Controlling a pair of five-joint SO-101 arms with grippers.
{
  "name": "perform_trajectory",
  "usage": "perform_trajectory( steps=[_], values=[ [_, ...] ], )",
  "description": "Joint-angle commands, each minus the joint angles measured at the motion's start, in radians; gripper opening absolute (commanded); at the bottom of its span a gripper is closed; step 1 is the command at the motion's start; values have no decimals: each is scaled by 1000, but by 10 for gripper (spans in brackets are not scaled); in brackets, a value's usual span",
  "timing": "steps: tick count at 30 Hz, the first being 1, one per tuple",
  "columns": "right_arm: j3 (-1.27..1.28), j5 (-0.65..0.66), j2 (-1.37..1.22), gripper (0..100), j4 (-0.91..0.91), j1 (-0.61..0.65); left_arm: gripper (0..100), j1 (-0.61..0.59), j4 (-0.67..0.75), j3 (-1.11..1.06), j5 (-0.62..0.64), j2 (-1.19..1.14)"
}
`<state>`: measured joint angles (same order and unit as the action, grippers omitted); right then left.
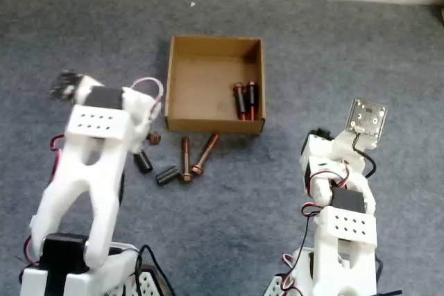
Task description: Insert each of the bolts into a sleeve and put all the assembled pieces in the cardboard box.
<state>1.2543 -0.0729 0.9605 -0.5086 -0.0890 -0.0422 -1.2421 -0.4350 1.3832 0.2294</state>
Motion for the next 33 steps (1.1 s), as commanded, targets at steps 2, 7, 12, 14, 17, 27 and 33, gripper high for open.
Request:
perform_trajectory(
  steps=[2, 7, 12, 14, 17, 27, 33],
  values=[
    [-7, -6, 30, 4, 33, -8, 11, -30, 132, -48, 14, -44],
    [-7, -5, 30, 4, 33, -8, 32, -30, 187, -58, 9, -77],
    [-7, -5, 30, 4, 33, -8, 207, -30, 210, -64, 9, -81],
    [-5, -5, 30, 4, 33, -8, 254, -28, 209, -64, 9, -81],
    [-5, -5, 30, 4, 33, -8, 236, -28, 207, -64, 8, -73],
    [-5, -5, 30, 4, 33, -8, 24, -90, 207, 8, -532, -70],
    [-4, -5, 30, 4, 53, -7, 12, -88, 215, 50, -1005, -71]
  ],
)
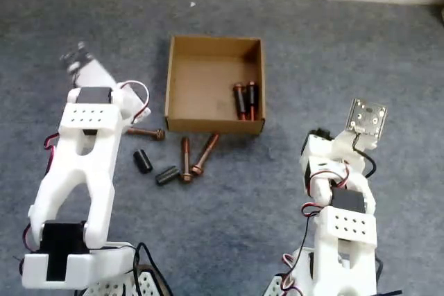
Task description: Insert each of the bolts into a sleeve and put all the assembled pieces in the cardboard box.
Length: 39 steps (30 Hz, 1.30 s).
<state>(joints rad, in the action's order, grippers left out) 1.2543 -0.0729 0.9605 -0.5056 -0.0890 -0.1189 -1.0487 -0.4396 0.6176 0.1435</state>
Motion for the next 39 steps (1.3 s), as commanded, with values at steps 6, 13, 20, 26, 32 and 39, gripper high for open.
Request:
perform_trajectory(
  steps=[6, 13, 20, 26, 32, 39],
  values=[
    [-4, -5, 28, 4, 56, -7, 11, 12, 14, 88, -704, 8],
    [-4, -5, 28, 4, 56, -7, 26, 45, 14, 87, -1186, 5],
    [-4, -3, 28, 4, 58, -7, 96, 56, -29, 113, -1321, -12],
    [-4, -3, 28, 4, 58, -7, 117, 81, -267, 312, -1531, -206],
    [-4, -3, 28, 4, 58, -7, 117, 81, -468, 584, -1691, -426],
    [-4, -3, 28, 5, 58, -7, 117, 81, -540, 773, -1794, -627]
  ],
)
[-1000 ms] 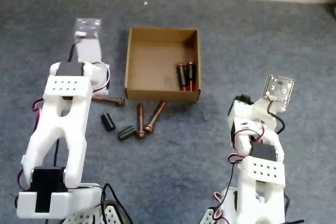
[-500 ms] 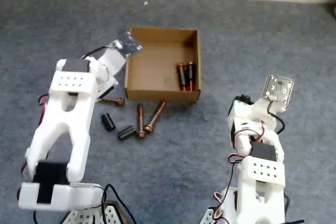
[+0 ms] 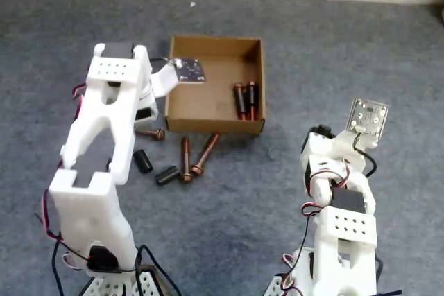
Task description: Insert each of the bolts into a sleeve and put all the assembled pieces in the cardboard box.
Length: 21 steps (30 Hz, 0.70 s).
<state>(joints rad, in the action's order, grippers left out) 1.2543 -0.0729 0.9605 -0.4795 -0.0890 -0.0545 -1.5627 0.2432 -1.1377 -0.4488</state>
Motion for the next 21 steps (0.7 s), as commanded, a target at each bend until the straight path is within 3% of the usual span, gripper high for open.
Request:
perform_trajectory(
  steps=[1, 9, 21],
  values=[
    [-4, -3, 28, 5, 31, -7, 117, 16, -31, 105, -46, -59],
    [-5, -3, 28, 5, 31, -7, 117, 16, -104, 194, -78, -159],
    [-5, -3, 28, 5, 31, -7, 124, 27, -11, 197, -26, -323]
  ],
)
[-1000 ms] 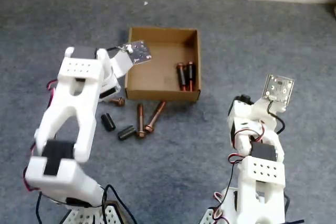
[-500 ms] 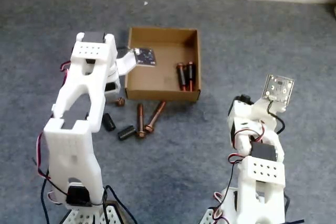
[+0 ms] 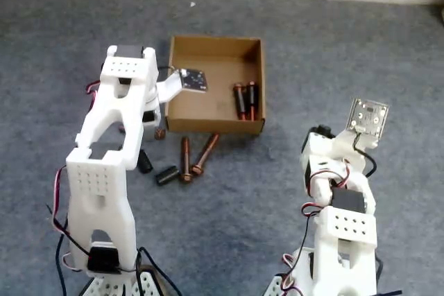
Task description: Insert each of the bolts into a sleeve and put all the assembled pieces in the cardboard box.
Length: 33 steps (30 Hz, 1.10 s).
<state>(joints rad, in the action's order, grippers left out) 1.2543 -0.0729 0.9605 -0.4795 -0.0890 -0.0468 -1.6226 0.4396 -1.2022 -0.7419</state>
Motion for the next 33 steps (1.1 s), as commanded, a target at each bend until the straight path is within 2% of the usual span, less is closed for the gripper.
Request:
perform_trajectory(
  steps=[1, 3, 6, 11, 14, 24, 28, 33],
  values=[
    [-5, -3, 28, 5, 31, -7, 113, 19, 71, 1, 77, -30],
    [-5, -3, 28, 5, 31, -7, 67, 19, 94, 1, 121, -30],
    [-5, -3, 28, 5, 31, -7, 16, 22, 97, -1, 123, -31],
    [-4, -3, 28, 5, 31, -7, 38, 24, 97, -5, 126, -31],
    [-4, -3, 28, 5, 31, -7, 2, 24, 95, -1, 144, -25],
    [-4, -3, 38, 5, 28, -7, 5, -35, 51, -8, 358, 249],
    [-4, -3, 39, 5, 27, -5, 5, -70, 51, -8, 503, 371],
    [-4, -3, 41, 5, 18, 10, 5, -99, 51, -10, 626, 507]
  ],
)
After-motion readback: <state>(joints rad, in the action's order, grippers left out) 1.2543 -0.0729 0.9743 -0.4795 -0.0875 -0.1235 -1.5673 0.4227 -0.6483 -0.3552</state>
